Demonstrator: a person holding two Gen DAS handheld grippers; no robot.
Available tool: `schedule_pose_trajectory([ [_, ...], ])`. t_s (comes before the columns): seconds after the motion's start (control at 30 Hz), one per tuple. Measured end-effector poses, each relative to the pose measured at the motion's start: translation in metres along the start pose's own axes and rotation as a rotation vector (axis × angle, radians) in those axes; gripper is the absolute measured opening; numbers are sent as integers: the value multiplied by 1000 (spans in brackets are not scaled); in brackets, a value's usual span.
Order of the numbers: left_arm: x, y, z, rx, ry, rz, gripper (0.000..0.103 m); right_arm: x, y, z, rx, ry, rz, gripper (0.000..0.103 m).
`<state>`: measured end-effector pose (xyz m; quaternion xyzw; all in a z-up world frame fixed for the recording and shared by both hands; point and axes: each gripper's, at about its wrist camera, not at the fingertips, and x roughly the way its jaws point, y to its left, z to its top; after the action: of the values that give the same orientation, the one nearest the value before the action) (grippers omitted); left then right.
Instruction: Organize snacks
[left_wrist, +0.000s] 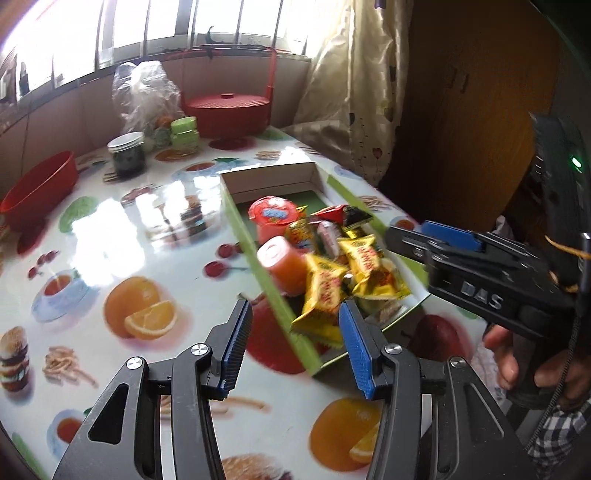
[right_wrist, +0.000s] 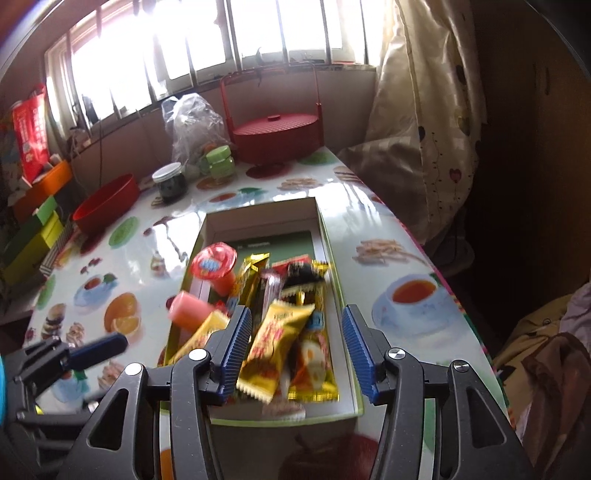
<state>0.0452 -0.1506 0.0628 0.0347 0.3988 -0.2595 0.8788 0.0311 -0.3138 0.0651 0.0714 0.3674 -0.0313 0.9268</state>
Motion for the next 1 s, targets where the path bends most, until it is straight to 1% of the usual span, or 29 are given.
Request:
schedule_pose_trajectory([
  [0.07, -1, 6, -7, 0, 10, 30, 50, -6, 5, -9, -15, -3, -9, 53],
  [0.17, 1, 17, -18, -22, 36, 33, 50, -11, 7, -20, -3, 9, -1, 55],
  [0.27, 6, 23, -32, -21, 61, 37, 51, -14, 10, -33, 9, 22, -7, 56],
  [0.33, 13, 29, -43, -30, 101, 53, 51, -13, 13, -42, 0, 39, -23, 57],
  [0.4, 18, 32, -51, -38, 125, 54, 51, -11, 16, -51, 0, 61, -30, 57],
  [0.5, 16, 31, -53, -33, 115, 56, 51, -8, 20, -65, 7, 90, -28, 57],
  [0.63, 14, 34, -55, -45, 110, 73, 51, -2, 31, -81, -2, 126, -1, 57],
  [0.77, 14, 33, -55, -41, 107, 83, 51, 4, 38, -89, -18, 149, -3, 59],
  [0.83, 15, 32, -56, -39, 104, 86, 54, 3, 42, -90, -30, 142, -7, 60],
  [0.87, 15, 32, -56, -40, 103, 79, 59, 3, 43, -91, -33, 140, -6, 60],
  [0.9, 15, 31, -57, -41, 101, 75, 60, 3, 44, -91, -37, 140, -10, 61],
  [1.0, 16, 27, -58, -36, 98, 100, 60, 4, 47, -93, -50, 135, -18, 63],
])
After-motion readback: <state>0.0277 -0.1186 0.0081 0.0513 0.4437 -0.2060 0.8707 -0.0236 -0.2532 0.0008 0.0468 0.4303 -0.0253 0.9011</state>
